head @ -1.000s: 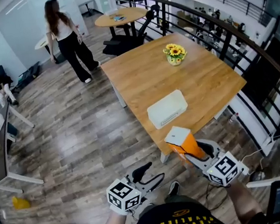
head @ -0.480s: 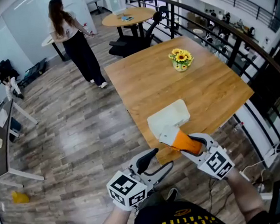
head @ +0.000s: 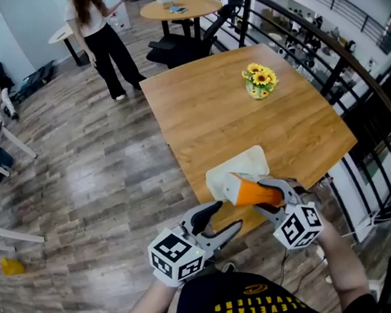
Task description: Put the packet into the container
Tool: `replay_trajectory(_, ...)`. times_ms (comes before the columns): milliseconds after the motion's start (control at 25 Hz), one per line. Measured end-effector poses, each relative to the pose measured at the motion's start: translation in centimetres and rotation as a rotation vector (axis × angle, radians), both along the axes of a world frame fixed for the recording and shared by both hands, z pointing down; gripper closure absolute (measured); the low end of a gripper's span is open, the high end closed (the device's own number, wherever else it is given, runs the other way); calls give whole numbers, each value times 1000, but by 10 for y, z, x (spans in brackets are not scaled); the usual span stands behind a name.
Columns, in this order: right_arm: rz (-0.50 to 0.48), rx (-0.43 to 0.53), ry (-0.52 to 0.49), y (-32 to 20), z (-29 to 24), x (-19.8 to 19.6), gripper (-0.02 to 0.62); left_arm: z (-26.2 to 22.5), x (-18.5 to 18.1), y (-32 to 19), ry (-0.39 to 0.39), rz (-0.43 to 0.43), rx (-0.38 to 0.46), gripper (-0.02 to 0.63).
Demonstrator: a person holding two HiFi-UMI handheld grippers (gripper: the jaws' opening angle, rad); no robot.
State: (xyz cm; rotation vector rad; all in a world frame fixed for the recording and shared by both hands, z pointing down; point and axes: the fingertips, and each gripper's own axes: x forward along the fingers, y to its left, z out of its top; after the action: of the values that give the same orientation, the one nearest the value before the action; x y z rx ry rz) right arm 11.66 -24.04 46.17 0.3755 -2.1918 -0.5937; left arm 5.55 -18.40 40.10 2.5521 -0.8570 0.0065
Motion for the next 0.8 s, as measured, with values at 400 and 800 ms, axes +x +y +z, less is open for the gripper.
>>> replay_trajectory(400,-88,-40,190,-49,41,-36,364,45,-31,-52,67,57,-132,330)
replay_trajectory(800,-259,-48,351,-64,76,-46,364,81,-41,-78,122,43,-264,330)
